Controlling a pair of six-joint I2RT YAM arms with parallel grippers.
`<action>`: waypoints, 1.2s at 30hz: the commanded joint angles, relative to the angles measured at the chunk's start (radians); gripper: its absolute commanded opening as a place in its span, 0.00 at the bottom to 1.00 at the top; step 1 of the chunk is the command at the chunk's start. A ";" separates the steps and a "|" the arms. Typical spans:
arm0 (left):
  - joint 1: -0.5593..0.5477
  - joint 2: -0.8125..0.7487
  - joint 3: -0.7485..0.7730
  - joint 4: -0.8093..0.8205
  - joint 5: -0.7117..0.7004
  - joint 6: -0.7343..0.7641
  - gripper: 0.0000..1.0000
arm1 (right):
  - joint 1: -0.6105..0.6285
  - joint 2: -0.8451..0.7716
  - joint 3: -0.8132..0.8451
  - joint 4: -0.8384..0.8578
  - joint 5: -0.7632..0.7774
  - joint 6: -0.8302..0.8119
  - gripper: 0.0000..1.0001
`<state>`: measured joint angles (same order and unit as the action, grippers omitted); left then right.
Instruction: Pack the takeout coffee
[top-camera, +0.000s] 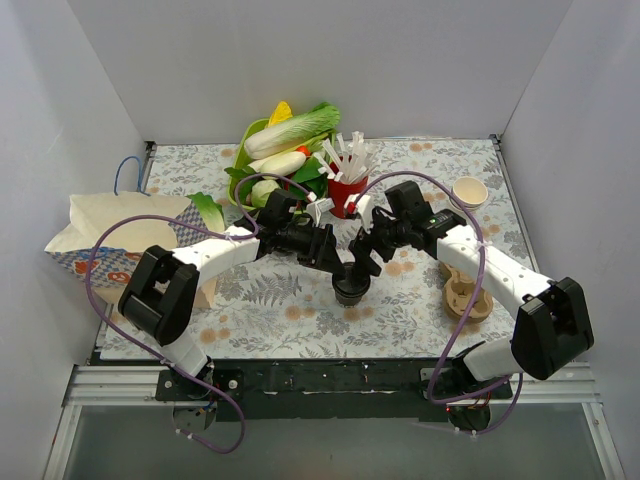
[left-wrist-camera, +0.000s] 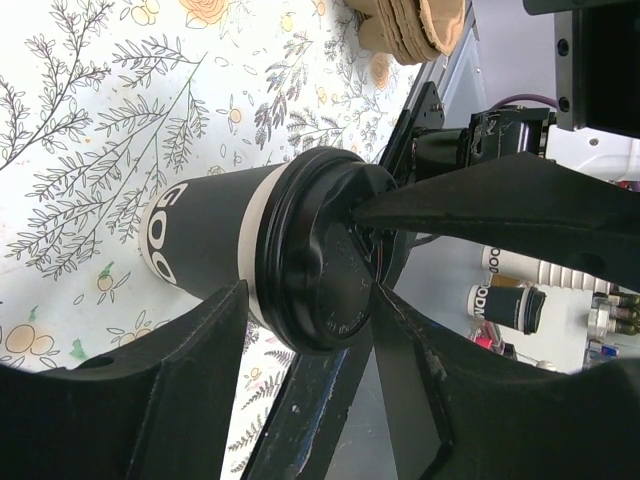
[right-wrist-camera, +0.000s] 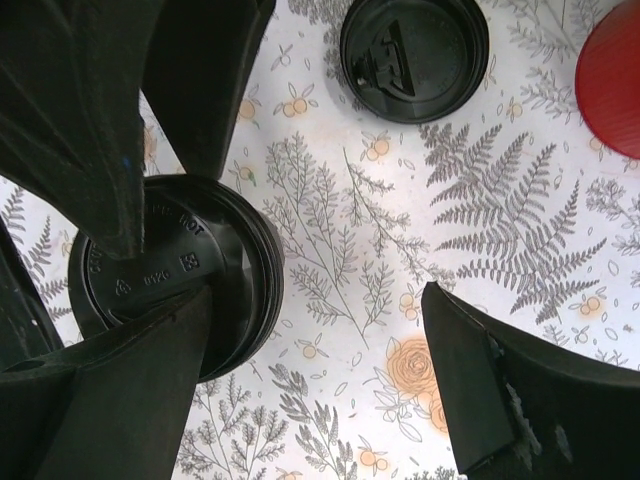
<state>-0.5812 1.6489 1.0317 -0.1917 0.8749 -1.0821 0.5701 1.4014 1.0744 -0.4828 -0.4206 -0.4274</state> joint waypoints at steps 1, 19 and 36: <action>-0.005 0.005 0.034 -0.011 -0.005 0.007 0.52 | 0.004 -0.002 -0.021 -0.030 0.052 -0.036 0.93; 0.044 -0.050 0.008 0.001 0.007 -0.001 0.52 | 0.002 -0.008 0.033 -0.007 -0.050 -0.020 0.93; 0.089 -0.116 -0.116 0.109 0.125 -0.082 0.60 | -0.003 -0.071 0.010 -0.057 -0.270 -0.249 0.96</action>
<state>-0.5102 1.5940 0.9478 -0.1253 0.9386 -1.1427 0.5697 1.3689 1.0733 -0.5144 -0.6167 -0.5415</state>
